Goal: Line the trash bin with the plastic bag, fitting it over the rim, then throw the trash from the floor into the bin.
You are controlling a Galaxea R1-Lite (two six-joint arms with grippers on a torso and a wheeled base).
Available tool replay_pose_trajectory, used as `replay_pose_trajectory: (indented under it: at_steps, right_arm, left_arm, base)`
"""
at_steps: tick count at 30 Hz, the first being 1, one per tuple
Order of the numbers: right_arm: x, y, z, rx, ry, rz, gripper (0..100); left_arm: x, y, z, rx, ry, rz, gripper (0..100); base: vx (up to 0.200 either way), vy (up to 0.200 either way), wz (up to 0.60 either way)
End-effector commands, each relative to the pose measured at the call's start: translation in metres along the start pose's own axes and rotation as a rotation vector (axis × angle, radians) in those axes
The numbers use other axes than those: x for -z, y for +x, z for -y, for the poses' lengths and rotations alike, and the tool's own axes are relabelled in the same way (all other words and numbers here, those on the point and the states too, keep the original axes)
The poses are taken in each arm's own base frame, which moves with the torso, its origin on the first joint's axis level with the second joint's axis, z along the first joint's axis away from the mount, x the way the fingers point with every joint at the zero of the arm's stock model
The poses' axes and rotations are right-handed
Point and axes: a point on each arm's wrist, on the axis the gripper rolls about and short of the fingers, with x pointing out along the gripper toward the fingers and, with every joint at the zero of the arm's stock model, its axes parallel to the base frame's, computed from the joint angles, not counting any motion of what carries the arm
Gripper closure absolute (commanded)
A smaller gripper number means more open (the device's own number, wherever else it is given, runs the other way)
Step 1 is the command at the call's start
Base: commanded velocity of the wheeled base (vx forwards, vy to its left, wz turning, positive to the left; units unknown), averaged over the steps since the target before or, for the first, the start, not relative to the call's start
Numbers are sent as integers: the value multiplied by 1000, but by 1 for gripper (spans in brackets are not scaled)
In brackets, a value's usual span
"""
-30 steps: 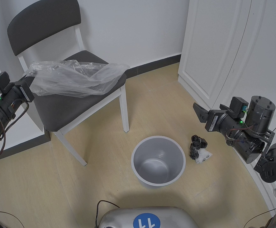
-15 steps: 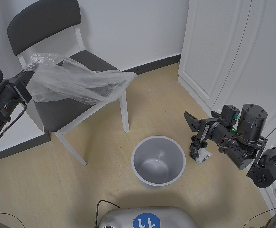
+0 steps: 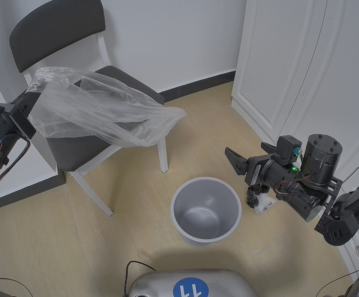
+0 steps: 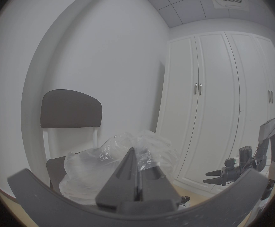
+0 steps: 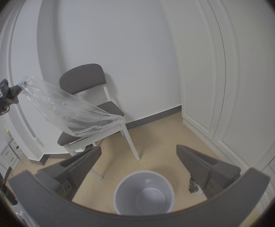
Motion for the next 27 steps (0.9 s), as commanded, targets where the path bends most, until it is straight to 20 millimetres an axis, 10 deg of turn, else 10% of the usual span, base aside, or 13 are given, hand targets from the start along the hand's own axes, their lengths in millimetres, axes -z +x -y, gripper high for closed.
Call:
replay_pose_trajectory:
  at_steps: [1,27]
  right_arm:
    - [-6,-2,-5,-18,-13,17,0]
    - [-9,-33,0,-92,-19,2,0]
  left_arm:
    - [-6,-6,4,9,0,19,100]
    - [-15,-16,29,5,-48,62,100]
  base:
    - [0,0,0]
    - [0,0,0]
